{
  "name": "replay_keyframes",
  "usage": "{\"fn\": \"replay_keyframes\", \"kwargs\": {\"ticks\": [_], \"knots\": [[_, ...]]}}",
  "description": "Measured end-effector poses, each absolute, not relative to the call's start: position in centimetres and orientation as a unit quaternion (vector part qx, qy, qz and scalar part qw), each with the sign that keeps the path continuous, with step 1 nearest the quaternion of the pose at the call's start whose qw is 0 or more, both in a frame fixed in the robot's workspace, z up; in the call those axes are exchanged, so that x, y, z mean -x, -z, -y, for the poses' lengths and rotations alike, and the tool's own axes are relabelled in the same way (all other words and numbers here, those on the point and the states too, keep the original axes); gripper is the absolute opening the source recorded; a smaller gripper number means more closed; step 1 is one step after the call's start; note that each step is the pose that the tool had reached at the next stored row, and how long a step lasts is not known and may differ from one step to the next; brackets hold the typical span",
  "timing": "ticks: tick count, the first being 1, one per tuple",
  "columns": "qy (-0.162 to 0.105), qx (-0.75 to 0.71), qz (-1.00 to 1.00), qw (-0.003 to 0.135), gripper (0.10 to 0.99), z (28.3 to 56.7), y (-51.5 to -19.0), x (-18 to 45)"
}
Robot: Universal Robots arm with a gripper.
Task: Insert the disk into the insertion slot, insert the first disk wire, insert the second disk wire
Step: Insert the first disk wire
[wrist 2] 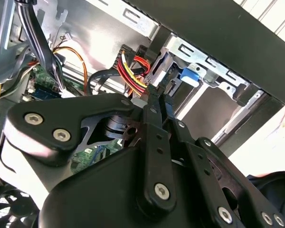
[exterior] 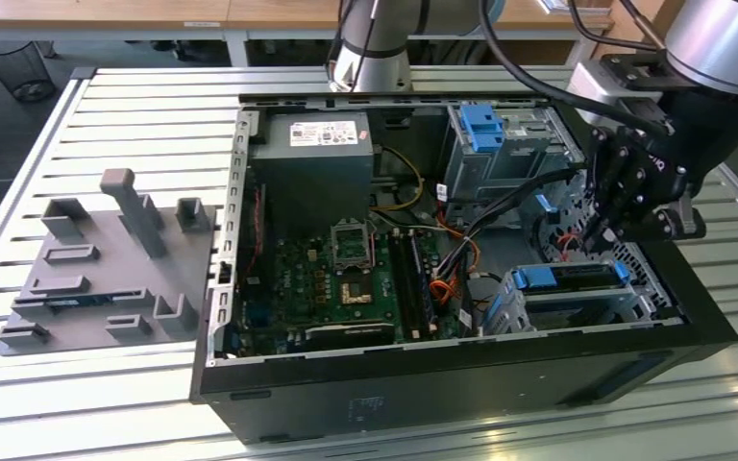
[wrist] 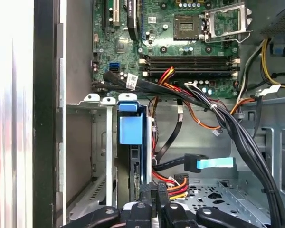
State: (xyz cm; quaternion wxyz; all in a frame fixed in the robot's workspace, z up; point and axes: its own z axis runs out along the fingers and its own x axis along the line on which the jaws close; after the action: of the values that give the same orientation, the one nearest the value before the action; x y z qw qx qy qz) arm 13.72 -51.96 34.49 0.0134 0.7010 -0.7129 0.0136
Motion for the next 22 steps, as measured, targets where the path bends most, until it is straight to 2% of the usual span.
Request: {"fn": "replay_keyframes", "kwargs": {"ticks": [17,22], "knots": [[-0.018,-0.715,0.699,0.007,0.169,53.1,-33.9,-13.3],[-0.027,-0.716,0.697,-0.002,0.169,53.1,-33.8,-13.1]]}}
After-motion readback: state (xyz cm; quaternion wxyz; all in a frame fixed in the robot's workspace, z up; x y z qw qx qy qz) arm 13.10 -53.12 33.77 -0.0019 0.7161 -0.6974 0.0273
